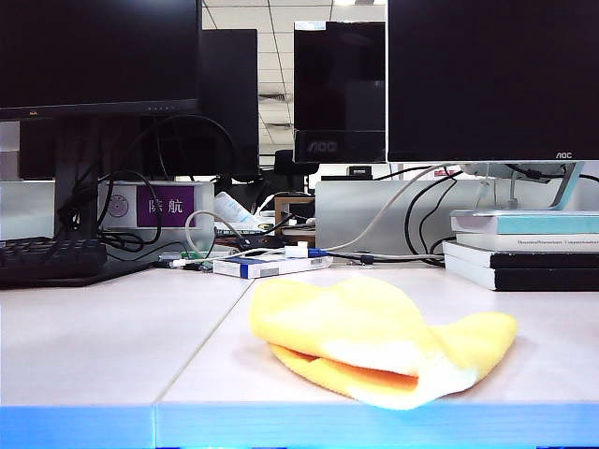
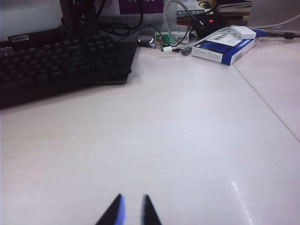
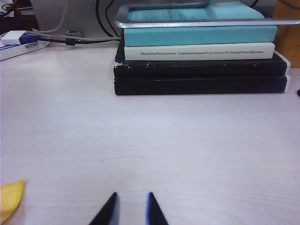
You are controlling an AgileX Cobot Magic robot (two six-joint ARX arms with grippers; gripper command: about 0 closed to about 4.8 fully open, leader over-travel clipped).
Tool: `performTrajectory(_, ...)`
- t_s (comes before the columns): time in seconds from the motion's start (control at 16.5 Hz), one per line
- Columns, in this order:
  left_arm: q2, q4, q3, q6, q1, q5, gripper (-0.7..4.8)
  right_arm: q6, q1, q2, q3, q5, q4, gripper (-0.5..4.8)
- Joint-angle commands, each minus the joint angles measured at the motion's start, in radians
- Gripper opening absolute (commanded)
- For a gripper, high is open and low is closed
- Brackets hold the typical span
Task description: Wipe the table from front to back using the rag.
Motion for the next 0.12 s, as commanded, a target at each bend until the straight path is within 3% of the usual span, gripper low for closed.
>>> performTrajectory(0.06,-0.002,-0.014,-0.002,-0.003,0.0,0.002,0.61,0.004,-0.001,-0.001,-0.007,0.002,0.01,0.83)
performTrajectory(0.12,-0.002,-0.014,-0.002,-0.003,0.0,0.001,0.61,0.004,-0.001,-0.001,-0.007,0.002,0.01,0.83)
